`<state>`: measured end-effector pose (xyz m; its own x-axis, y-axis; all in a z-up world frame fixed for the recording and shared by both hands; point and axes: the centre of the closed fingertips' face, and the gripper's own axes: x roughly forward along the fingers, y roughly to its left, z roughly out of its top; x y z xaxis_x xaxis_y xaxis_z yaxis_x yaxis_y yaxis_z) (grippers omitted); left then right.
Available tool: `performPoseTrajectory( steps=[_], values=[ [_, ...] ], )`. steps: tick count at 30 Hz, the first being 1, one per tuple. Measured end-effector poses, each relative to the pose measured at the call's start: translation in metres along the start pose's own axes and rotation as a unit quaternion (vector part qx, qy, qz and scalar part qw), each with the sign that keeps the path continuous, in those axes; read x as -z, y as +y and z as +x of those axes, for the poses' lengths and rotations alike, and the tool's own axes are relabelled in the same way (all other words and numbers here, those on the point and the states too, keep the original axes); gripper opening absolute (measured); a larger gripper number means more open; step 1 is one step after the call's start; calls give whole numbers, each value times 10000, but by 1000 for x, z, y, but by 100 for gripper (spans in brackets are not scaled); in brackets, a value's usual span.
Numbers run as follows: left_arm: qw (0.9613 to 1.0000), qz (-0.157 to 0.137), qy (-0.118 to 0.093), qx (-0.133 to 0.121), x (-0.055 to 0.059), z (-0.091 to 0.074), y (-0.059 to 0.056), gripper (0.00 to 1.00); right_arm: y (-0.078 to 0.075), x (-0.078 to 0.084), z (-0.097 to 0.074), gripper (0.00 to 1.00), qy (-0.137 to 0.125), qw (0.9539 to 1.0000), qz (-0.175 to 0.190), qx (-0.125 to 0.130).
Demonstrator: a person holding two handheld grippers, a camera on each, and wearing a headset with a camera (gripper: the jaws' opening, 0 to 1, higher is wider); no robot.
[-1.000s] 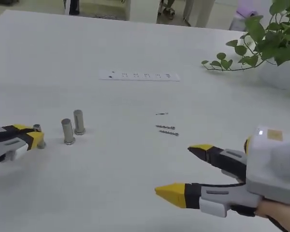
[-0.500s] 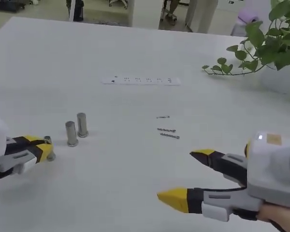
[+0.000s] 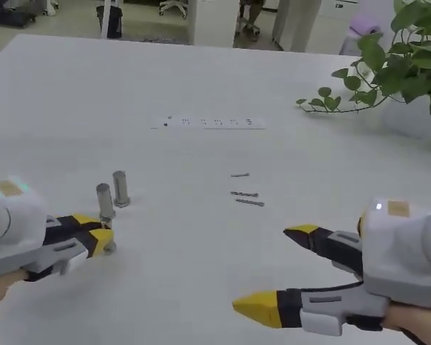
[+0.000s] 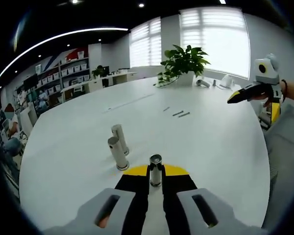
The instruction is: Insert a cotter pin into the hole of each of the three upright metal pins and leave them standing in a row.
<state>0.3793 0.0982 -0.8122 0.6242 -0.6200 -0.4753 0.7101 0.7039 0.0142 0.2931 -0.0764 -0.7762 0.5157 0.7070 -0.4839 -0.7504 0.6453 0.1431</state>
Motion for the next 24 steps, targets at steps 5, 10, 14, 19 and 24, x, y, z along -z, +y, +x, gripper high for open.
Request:
performPoseTrajectory(
  steps=[5,10,14,19,24],
  values=[
    [9995,50,-53,307,-3,6,-19,7,2,2,-2,94,14,10000,28,-44],
    [9982,133,-89,576,-6,13,-35,7,3,3,-4,94,18,10000,39,-58],
    [9964,239,-117,811,-9,18,-48,7,3,4,-5,94,8,10000,57,-66],
    [9937,308,-178,1066,-13,22,-60,7,4,7,-7,94,27,9999,80,-83],
    [9909,468,-167,1252,-16,28,-71,7,3,8,-8,94,39,9999,93,-88]
  ],
)
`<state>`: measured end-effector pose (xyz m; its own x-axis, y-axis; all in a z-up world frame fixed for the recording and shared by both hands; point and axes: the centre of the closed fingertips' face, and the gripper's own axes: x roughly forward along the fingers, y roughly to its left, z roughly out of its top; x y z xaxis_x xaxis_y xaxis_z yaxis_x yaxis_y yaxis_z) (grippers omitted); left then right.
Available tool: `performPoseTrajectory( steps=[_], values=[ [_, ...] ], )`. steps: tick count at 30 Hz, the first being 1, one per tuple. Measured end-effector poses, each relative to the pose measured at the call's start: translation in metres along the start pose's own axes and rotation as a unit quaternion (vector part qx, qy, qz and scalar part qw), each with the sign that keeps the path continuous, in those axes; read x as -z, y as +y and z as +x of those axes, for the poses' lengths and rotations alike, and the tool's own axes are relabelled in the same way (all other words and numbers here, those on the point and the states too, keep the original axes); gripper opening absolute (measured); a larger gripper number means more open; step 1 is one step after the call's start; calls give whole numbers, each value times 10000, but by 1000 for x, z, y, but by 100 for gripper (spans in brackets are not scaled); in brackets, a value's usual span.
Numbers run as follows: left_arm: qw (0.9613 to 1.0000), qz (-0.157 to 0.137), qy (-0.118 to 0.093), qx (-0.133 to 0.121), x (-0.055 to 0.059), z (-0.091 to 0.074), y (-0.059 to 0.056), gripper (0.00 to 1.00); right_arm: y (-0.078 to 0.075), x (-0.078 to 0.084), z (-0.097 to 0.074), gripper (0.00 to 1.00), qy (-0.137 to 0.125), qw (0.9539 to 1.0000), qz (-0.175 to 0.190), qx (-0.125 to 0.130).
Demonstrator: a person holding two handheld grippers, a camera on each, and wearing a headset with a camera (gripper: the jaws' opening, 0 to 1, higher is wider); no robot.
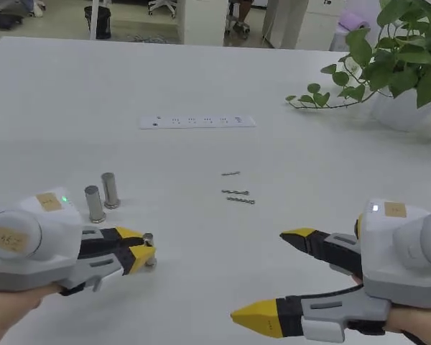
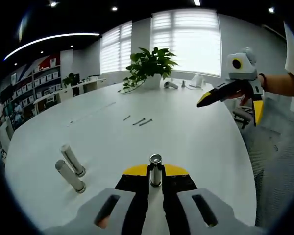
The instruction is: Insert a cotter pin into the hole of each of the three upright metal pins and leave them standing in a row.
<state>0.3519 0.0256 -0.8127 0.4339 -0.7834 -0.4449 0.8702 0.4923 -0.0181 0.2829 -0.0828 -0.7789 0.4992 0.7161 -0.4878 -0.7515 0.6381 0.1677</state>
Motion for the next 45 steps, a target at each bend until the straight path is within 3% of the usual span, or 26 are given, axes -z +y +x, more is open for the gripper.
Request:
performPoseTrajectory(
  steps=[19,33,37,45],
  values=[
    [9989,235,65,402,2,17,-17,7,-3,5,-6,93,0,10000,55,64],
    [9987,241,10,458,-1,21,-18,8,-6,8,-7,92,-32,9998,120,147],
    [9988,174,52,451,2,22,-18,16,-6,7,-7,91,-50,9998,141,143],
    [9990,152,90,408,3,21,-20,22,-9,5,-6,86,-98,9997,165,130]
  ],
)
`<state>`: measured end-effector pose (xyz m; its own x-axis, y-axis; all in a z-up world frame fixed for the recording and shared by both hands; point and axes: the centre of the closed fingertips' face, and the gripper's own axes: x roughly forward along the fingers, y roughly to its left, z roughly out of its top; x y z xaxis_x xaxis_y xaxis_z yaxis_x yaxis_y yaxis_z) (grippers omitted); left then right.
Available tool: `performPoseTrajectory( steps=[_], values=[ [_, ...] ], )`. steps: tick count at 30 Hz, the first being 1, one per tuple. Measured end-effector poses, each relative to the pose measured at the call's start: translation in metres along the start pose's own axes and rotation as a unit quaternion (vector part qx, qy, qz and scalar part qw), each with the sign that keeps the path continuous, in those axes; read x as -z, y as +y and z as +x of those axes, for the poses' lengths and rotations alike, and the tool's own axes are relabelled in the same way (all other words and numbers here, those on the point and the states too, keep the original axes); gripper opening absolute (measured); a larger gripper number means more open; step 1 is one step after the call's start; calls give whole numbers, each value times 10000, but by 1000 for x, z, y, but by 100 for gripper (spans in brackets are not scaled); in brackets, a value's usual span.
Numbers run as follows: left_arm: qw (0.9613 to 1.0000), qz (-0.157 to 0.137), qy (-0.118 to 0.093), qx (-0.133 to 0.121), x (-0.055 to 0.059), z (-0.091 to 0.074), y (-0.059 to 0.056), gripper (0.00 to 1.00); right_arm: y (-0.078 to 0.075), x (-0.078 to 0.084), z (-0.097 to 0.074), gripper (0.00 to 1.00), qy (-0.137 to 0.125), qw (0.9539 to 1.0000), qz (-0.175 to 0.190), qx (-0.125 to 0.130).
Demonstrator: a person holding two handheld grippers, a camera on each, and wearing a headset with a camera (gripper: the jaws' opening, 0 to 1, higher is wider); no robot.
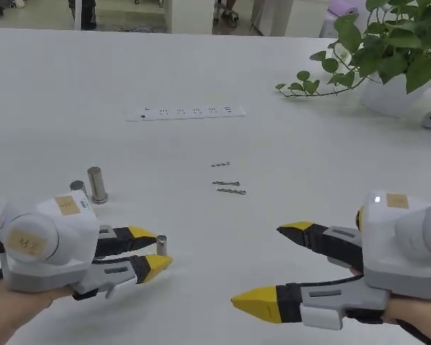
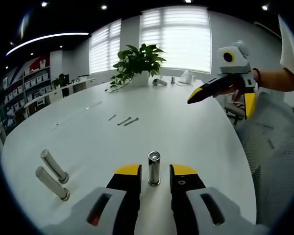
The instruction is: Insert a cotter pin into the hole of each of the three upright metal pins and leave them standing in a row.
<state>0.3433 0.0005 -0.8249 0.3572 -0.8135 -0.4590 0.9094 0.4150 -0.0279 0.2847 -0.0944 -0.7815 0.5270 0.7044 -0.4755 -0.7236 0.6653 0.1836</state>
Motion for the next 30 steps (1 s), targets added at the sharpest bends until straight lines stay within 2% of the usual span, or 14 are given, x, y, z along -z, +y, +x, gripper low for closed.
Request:
performPoseTrajectory(
  steps=[5,8,9,15,22,25,30],
  values=[
    [9999,-88,-85,-82,-5,-3,0,30,-4,-2,0,84,-32,10000,1,8],
    [9995,-198,-192,-147,-9,-6,0,36,-8,-5,1,81,-84,10000,5,35],
    [9991,-265,-291,-165,-13,-7,0,37,-11,-6,1,80,-115,9999,2,62],
    [9969,-507,-485,-364,-21,-17,3,50,-23,-10,2,75,-167,9997,14,198],
    [9953,-614,-455,-591,-18,-29,4,62,-38,-17,7,67,-141,9995,-135,266],
    [9948,-587,-389,-737,-15,-34,5,73,-46,-20,10,60,-37,9987,-349,381],
    [9918,-815,-372,-912,-10,-46,6,79,-55,-25,17,57,52,9983,-451,363]
  ],
)
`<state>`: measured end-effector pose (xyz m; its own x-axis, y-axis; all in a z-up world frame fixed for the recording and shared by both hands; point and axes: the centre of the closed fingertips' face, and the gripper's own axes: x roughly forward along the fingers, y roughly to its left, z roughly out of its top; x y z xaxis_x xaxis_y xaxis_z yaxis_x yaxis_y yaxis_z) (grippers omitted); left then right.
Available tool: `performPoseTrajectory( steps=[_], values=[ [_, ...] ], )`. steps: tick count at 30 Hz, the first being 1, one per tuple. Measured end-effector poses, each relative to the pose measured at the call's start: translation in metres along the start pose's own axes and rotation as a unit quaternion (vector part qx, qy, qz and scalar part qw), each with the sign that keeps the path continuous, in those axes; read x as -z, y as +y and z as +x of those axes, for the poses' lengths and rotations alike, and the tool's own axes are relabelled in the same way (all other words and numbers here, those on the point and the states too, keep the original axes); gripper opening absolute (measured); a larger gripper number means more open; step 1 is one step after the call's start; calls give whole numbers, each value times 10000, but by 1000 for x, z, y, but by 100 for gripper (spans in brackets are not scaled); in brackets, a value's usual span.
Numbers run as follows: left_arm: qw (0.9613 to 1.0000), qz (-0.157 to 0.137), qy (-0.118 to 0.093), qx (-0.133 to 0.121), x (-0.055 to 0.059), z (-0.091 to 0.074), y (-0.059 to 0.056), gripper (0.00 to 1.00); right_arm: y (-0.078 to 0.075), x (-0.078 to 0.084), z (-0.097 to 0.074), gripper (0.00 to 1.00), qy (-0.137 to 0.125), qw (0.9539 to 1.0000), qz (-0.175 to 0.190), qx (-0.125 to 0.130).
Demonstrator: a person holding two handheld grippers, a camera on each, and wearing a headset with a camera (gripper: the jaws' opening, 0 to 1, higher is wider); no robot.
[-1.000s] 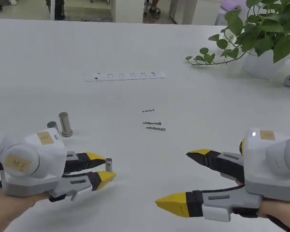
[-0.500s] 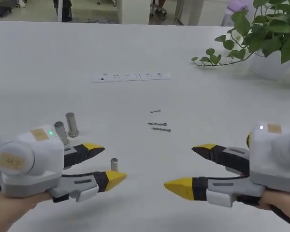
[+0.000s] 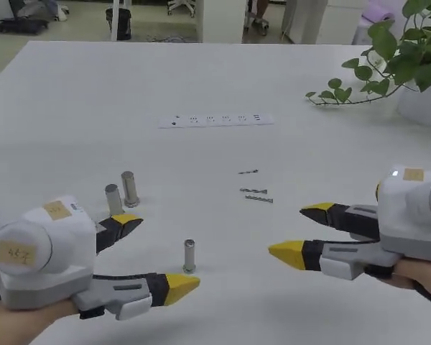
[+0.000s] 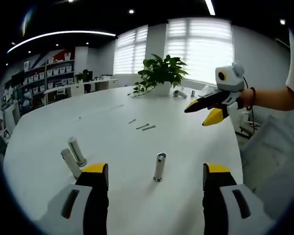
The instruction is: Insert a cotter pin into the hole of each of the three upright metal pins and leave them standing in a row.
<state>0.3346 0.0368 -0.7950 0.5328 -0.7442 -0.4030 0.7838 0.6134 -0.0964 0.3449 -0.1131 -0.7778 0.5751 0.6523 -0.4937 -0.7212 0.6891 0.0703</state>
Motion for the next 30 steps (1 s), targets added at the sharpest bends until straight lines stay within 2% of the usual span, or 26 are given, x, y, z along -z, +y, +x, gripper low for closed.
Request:
performPoseTrajectory(
  steps=[2,5,8,18,30],
  values=[
    [10000,-29,-3,-81,0,-3,1,83,-6,-3,3,56,12,10000,-54,-22],
    [9997,-145,-6,-178,0,-9,3,86,-18,-1,9,55,183,9995,-265,-5],
    [9994,-198,-10,-291,0,-15,5,89,-26,-4,14,55,196,9995,-238,-24],
    [9977,-204,-6,-643,1,-32,10,93,-48,-10,32,54,296,9993,-195,-143],
    [9964,-302,27,-797,5,-40,11,99,-82,-12,47,46,641,9972,-340,-206]
  ],
)
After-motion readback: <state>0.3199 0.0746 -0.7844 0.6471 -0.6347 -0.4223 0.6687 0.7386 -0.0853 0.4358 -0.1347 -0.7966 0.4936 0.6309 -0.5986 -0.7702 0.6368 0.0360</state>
